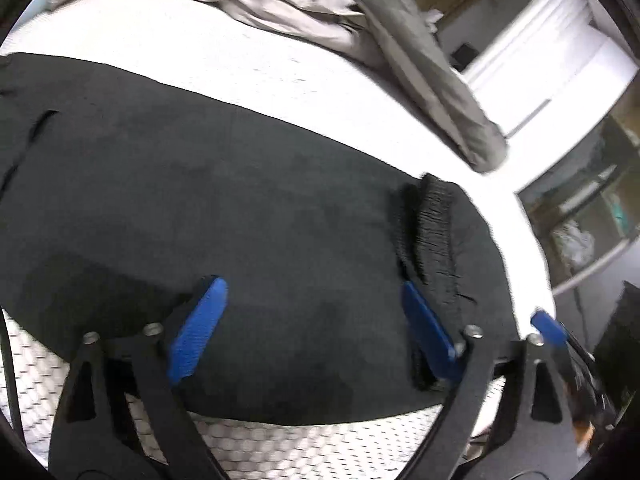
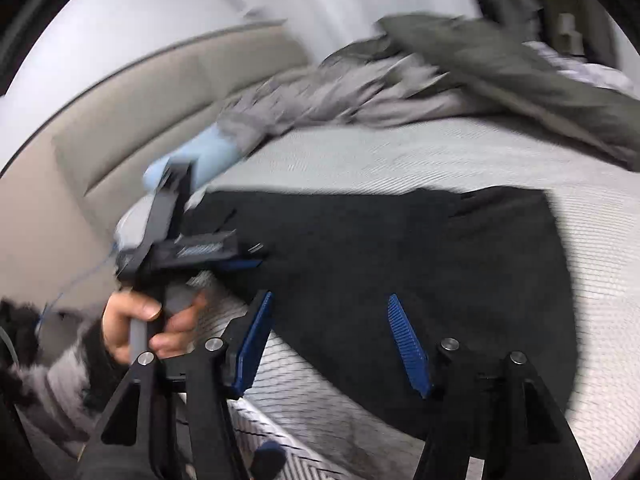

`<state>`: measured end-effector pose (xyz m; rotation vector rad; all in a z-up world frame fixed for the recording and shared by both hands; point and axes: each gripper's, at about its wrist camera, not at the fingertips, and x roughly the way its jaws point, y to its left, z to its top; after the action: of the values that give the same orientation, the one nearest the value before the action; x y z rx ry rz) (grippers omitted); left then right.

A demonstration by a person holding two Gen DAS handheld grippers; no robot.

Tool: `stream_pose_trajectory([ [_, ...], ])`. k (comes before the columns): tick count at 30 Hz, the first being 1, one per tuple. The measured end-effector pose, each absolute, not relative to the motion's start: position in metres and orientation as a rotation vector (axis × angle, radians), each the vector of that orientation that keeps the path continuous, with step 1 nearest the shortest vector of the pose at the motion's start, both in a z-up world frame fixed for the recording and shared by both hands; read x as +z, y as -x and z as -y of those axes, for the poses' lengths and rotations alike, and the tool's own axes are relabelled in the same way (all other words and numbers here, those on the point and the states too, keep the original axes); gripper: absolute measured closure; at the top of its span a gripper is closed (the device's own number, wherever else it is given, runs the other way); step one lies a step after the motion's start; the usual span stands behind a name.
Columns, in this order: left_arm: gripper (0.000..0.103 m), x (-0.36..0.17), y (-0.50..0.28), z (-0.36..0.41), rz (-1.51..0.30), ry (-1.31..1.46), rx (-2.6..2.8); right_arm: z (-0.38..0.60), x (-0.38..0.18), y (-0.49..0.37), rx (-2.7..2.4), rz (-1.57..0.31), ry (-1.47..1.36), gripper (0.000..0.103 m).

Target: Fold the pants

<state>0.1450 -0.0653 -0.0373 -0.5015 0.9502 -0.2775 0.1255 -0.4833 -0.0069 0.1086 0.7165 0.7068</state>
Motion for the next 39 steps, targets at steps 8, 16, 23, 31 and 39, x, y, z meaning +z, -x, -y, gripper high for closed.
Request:
stream_pose_trajectory([
  [8,0.031,-0.055,-0.171,0.122,-1.052,0.573,-0.568,0.549,-0.06,-0.157,0.334,-0.858,-0.127,0.037],
  [16,0.023,-0.067,-0.199,0.171,-1.104,0.533,-0.582,0.531,-0.081,-0.159,0.368,-0.868,0.007,0.03],
  [23,0.091,-0.062,-0.2,0.173,-1.052,0.571,-0.499,0.522,-0.084,-0.168,0.395,-0.853,-0.013,0.029],
  [31,0.096,-0.009,-0.178,0.116,-0.865,0.486,-0.407,0.509,-0.077,-0.177,0.38,-0.86,0.002,0.028],
  [39,0.095,-0.035,-0.174,0.014,-0.96,0.444,-0.194,0.475,-0.086,-0.196,0.428,-0.928,0.018,0.025],
])
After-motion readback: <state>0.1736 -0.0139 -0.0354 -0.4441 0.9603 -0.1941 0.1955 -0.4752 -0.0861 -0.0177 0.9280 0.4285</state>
